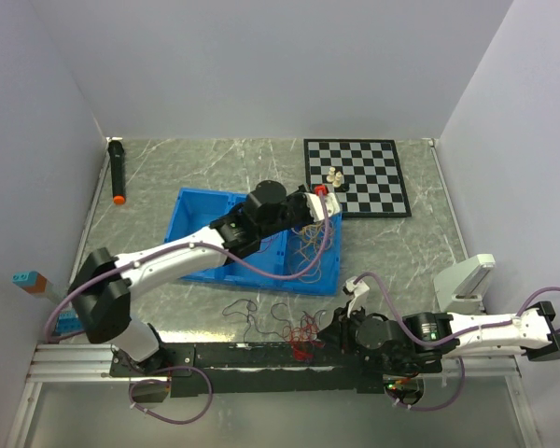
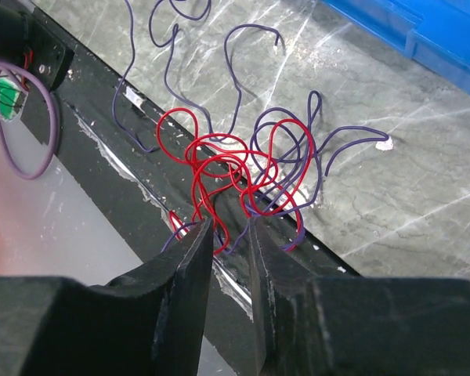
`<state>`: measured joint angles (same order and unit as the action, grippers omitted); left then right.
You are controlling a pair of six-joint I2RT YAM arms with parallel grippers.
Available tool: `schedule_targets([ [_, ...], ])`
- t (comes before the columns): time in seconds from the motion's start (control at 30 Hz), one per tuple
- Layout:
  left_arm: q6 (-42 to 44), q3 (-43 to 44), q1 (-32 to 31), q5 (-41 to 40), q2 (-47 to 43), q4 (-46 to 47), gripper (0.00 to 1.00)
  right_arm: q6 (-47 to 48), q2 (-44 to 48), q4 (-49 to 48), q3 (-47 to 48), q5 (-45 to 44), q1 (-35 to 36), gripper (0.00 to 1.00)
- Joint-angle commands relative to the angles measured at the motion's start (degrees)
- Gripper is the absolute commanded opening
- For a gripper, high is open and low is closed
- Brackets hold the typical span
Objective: Untangle the cables
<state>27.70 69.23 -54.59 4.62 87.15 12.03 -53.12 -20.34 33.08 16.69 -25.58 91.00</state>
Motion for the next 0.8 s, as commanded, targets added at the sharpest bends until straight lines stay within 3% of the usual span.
schedule_targets([
  [0.0, -2.5, 2.7, 0.2, 3.1, 3.7, 3.3, 0.01, -0.3, -0.7, -0.1, 1.2, -1.2, 0.5, 0.33],
  [0.27, -3.5, 0.6, 0.2, 0.7, 4.6, 0.3, 0.02, -0.2, -0.8, -0.1, 1.0, -1.1, 0.7, 0.37],
  [0.43, -2.8, -0.9, 0.3, 0.5, 1.7, -3.5, 0.56, -0.4, -1.6, -0.3, 1.2, -1.0, 0.7, 0.39],
  [0.47, -2.1, -1.0, 0.3, 1.2, 1.0, -5.1, 0.62, -0.4, -1.9, -0.4, 1.2, -1.0, 0.7, 0.4],
  [0.63, 0.1, -0.5, 0.4, 2.8, -3.3, -13.8, 0.77, -0.6, -3.1, -0.6, 1.6, -1.0, 0.7, 0.41],
  [0.77, 3.1, 0.2, 1.1, 7.3, -8.6, -24.1, 0.81, -0.3, -4.4, -1.0, 2.0, -0.9, 0.7, 0.42],
])
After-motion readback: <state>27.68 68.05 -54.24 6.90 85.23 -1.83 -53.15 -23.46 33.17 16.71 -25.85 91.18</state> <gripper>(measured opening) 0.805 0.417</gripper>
